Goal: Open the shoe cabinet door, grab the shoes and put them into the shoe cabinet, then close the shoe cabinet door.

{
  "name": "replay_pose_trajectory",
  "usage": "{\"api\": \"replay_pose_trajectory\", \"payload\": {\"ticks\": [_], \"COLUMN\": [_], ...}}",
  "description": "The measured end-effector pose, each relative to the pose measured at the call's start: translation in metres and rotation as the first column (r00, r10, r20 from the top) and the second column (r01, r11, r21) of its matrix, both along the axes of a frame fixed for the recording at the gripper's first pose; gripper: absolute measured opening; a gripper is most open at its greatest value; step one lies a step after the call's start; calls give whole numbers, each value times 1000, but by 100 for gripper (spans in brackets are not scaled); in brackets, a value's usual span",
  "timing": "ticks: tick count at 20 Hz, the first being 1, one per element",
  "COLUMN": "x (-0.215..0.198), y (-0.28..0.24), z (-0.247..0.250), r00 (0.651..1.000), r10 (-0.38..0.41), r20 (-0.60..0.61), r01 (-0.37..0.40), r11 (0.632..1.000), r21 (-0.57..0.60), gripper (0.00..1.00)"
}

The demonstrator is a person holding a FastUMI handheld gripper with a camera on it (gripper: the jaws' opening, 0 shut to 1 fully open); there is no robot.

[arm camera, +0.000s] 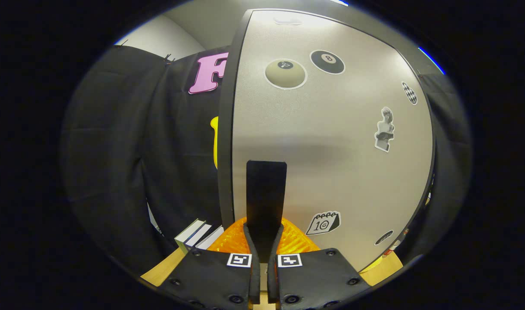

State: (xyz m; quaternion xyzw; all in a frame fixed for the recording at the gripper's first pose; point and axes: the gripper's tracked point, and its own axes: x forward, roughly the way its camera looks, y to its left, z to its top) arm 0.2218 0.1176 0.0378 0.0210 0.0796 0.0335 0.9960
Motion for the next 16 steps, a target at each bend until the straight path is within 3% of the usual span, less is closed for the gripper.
{"api": "replay_pose_trajectory", "payload": {"ticks": [8, 16], "x": [-72, -171], "y": [-15, -71], "z": [6, -1], "r00": [999, 998], "r10": [43, 13], "r20": [25, 59], "r01": [-43, -13], "r11": [999, 1000], "r21": [-4, -5], "gripper": [8, 8]}}
